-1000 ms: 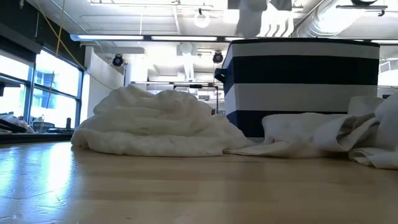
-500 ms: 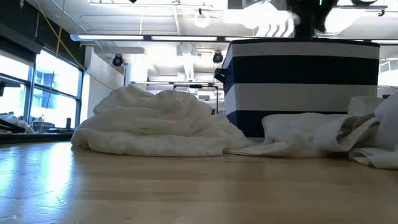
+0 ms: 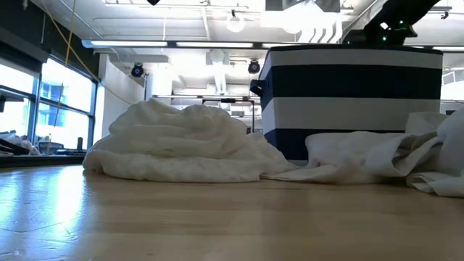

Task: Sort clothes
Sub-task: Put the white sock into the blue laundry organizer, then put the white shirt into the blue laundry organizer

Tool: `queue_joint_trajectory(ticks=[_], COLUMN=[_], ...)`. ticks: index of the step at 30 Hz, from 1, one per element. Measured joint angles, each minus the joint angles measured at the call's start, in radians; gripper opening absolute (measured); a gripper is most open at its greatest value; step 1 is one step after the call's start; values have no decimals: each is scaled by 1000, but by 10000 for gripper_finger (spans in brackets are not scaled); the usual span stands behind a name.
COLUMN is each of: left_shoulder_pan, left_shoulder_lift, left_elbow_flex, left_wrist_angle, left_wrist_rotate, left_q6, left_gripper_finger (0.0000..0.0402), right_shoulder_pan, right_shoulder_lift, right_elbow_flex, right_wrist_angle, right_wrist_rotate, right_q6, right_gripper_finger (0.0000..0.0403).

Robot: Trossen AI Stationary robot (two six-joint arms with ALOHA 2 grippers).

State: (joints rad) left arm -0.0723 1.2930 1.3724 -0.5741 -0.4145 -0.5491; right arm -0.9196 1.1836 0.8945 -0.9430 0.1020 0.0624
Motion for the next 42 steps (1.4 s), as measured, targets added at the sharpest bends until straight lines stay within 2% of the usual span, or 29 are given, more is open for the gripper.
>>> queue_joint_trajectory(ticks=[5, 10, 14, 17, 20, 28, 31, 36, 42], left_shoulder_pan=[0, 0, 0, 0, 0, 0, 0, 0, 0], left_shoulder_lift=[0, 0, 0, 0, 0, 5, 18, 50, 86], left_elbow_flex=[0, 0, 0, 0, 0, 0, 0, -1, -1], left_wrist_angle=[-5, -5, -5, -6, -6, -86, -135, -188, -183], left_wrist_rotate=[-7, -30, -44, -44, -44, -44, -44, -42, -5], left_q6=[1, 2, 2, 2, 0, -58, -113, -182, -182], left_gripper_finger=[136, 136, 136, 136, 136, 136, 136, 136, 136], right_shoulder_pan=[-22, -23, -23, -23, -22, -22, -22, -22, -22], right_shoulder_lift=[8, 7, 6, 6, 6, 6, 4, 9, 8], right_elbow_flex=[159, 380, 479, 469, 388, 14, -52, 38, 309], right_wrist_angle=[-115, -265, -254, -175, -86, 112, 155, 66, -49], right_wrist_rotate=[-4, 2, -13, -101, -165, -162, -161, -158, -148], right_q6=[-21, -82, 8, 47, 90, 148, 148, 141, 102], right_gripper_finger=[135, 142, 142, 142, 142, 142, 142, 142, 158])
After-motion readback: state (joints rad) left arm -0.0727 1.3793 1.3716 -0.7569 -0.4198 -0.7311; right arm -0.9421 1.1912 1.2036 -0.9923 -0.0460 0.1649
